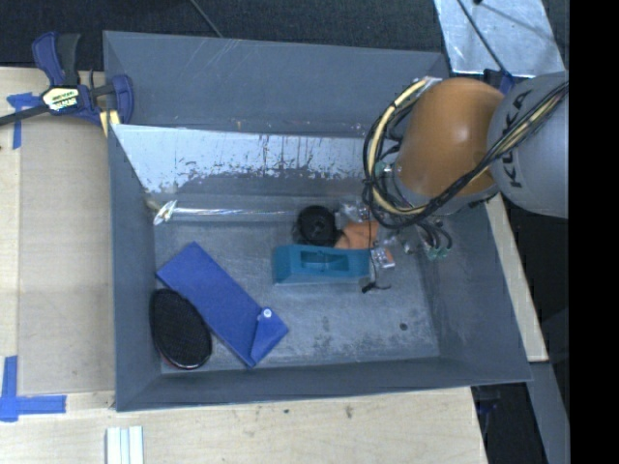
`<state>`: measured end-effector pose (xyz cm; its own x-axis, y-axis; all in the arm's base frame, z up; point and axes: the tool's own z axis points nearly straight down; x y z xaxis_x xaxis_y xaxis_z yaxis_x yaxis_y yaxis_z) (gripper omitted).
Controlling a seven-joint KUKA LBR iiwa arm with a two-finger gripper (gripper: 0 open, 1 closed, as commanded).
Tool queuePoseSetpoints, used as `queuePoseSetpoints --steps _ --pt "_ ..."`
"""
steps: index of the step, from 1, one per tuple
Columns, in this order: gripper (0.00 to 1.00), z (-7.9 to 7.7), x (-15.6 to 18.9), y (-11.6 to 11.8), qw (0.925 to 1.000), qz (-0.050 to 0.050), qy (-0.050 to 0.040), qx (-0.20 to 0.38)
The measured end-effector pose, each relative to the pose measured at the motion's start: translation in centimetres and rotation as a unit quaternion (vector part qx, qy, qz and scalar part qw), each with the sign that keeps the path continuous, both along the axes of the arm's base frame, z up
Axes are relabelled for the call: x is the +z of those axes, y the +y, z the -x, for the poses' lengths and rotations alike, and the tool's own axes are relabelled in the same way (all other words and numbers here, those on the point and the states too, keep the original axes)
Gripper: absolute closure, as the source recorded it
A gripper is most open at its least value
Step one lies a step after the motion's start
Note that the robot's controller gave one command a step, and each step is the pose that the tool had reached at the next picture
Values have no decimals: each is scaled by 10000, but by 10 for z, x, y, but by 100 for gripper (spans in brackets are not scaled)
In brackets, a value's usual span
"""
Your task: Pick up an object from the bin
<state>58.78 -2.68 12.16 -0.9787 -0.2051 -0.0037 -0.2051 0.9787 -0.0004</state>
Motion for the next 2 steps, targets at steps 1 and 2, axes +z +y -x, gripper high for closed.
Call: queuePoseSetpoints --steps 1,2 --pt "0 -3 -32 8 10000 1 -3 -8" --pt "100 -17 -46 4 9999 -9 -52 -90"
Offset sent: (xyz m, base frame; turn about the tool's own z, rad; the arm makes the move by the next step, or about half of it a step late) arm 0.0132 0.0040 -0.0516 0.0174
